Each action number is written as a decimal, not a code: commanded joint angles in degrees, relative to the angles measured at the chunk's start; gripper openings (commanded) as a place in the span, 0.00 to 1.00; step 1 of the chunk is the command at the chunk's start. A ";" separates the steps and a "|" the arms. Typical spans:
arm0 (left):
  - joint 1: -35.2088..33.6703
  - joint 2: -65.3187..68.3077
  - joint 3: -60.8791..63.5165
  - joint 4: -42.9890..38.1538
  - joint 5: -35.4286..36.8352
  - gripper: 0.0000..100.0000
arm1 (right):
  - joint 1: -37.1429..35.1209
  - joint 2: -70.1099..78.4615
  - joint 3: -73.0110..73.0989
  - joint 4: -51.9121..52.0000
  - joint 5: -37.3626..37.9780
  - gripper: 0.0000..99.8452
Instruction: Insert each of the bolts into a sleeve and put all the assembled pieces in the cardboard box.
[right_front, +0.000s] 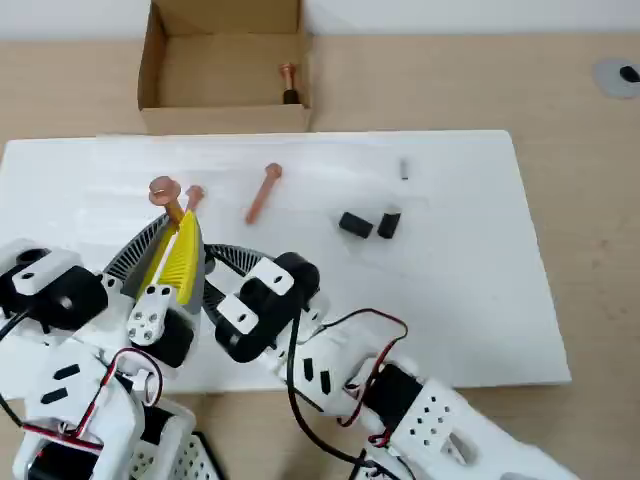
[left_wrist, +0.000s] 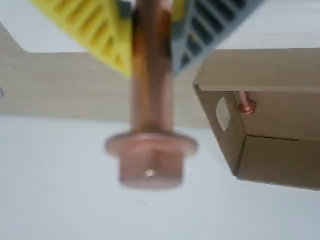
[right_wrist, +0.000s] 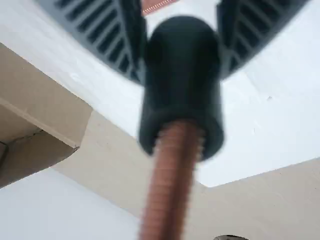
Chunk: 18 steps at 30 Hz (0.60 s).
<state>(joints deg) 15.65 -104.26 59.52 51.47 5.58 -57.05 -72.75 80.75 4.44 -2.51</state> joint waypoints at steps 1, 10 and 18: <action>0.70 -0.04 0.53 0.79 -1.32 0.01 | -0.48 -1.89 -0.84 -1.49 -0.62 0.01; 0.79 -0.04 0.18 3.34 -1.58 0.01 | 2.51 -1.89 -0.84 -1.49 -0.62 0.01; 0.79 -0.04 -1.23 4.57 -3.08 0.01 | 2.51 -1.89 -0.84 -1.49 -0.62 0.01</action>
<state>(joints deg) 15.91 -104.26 59.08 54.73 3.03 -55.91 -72.66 81.19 4.53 -2.51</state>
